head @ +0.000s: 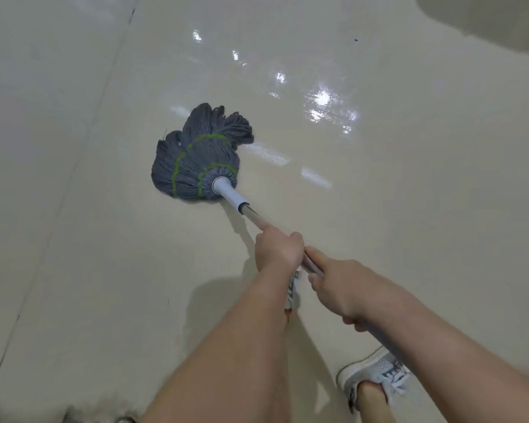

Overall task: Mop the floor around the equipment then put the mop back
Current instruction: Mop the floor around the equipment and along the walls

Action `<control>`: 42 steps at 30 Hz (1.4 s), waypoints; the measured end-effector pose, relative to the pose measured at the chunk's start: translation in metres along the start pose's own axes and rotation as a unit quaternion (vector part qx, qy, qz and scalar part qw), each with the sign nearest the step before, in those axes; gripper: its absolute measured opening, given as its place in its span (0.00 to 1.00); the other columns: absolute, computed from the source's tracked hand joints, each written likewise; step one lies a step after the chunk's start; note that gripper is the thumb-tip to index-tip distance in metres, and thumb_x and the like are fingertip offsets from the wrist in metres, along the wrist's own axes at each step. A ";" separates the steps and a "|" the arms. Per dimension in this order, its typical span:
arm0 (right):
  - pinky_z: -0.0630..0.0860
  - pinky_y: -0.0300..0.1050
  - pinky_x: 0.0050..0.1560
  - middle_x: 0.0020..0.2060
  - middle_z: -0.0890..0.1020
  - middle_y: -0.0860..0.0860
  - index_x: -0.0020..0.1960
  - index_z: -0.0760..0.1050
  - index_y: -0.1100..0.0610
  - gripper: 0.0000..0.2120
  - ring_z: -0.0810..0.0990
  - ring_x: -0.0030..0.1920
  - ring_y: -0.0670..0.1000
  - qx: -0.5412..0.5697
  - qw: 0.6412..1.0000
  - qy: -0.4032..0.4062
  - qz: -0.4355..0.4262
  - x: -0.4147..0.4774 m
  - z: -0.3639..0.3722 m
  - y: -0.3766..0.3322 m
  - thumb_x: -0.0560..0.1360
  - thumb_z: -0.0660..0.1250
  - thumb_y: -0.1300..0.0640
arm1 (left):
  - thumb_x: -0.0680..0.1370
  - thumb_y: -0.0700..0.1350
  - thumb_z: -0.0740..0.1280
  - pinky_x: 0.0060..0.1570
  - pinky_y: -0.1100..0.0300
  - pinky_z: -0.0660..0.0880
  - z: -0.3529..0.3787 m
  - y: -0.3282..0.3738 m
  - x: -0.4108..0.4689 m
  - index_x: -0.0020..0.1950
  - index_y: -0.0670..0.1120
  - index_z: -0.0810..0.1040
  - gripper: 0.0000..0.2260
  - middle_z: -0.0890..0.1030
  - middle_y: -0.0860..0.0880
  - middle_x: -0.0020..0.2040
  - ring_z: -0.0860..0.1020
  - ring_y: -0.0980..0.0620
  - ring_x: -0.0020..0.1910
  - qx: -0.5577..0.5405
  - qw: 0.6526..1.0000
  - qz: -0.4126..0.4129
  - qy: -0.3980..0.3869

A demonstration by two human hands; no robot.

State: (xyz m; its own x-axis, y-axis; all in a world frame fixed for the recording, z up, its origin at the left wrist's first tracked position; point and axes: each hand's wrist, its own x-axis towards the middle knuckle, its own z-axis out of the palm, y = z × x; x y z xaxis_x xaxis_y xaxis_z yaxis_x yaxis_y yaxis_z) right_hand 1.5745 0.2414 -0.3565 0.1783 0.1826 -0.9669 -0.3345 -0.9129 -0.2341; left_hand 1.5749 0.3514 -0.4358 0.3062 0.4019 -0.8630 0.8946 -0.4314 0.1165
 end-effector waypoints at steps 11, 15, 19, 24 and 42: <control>0.62 0.33 0.20 0.31 0.67 0.49 0.77 0.46 0.36 0.28 0.69 0.25 0.47 -0.007 0.996 0.024 0.091 -0.100 0.015 0.154 0.82 0.51 0.54 | 0.79 0.48 0.60 0.60 0.49 0.74 0.147 0.009 -0.131 0.80 0.40 0.40 0.37 0.66 0.41 0.69 0.72 0.40 0.66 0.074 0.983 0.038 -0.167; 0.65 0.35 0.20 0.39 0.73 0.53 0.78 0.41 0.40 0.30 0.70 0.24 0.48 -0.107 0.991 -0.004 0.080 -0.082 0.011 0.119 0.81 0.50 0.53 | 0.77 0.49 0.61 0.57 0.50 0.75 0.122 -0.003 -0.100 0.78 0.38 0.53 0.34 0.72 0.40 0.67 0.75 0.39 0.63 0.021 0.991 0.023 -0.133; 0.74 0.41 0.23 0.38 0.70 0.53 0.78 0.41 0.37 0.29 0.75 0.23 0.52 -0.144 0.987 -0.014 0.070 -0.043 0.015 0.058 0.81 0.49 0.51 | 0.76 0.50 0.63 0.47 0.55 0.72 0.067 -0.021 -0.053 0.73 0.38 0.63 0.29 0.77 0.40 0.62 0.77 0.39 0.59 -0.025 0.997 0.007 -0.077; 0.77 0.45 0.28 0.45 0.71 0.56 0.77 0.40 0.37 0.31 0.75 0.26 0.53 -0.210 0.977 -0.037 0.023 0.001 0.032 -0.042 0.81 0.51 0.56 | 0.74 0.49 0.64 0.44 0.56 0.71 -0.017 -0.058 0.007 0.65 0.38 0.72 0.23 0.80 0.40 0.57 0.79 0.40 0.53 -0.080 0.996 -0.030 -0.008; 0.75 0.47 0.31 0.54 0.77 0.59 0.77 0.36 0.41 0.37 0.74 0.27 0.52 -0.352 0.934 -0.066 -0.014 -0.033 0.095 0.050 0.79 0.52 0.63 | 0.76 0.48 0.64 0.52 0.58 0.72 0.081 -0.123 -0.071 0.76 0.43 0.62 0.30 0.80 0.43 0.61 0.78 0.42 0.59 -0.200 0.975 -0.095 0.026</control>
State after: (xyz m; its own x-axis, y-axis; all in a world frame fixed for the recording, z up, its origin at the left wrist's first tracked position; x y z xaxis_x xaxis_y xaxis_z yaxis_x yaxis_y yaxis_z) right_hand 1.4634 0.2245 -0.3457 0.0470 0.2110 -0.9764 0.3672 -0.9126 -0.1795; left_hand 1.4174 0.3106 -0.4290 0.1305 0.4894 -0.8622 0.9888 -0.0008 0.1492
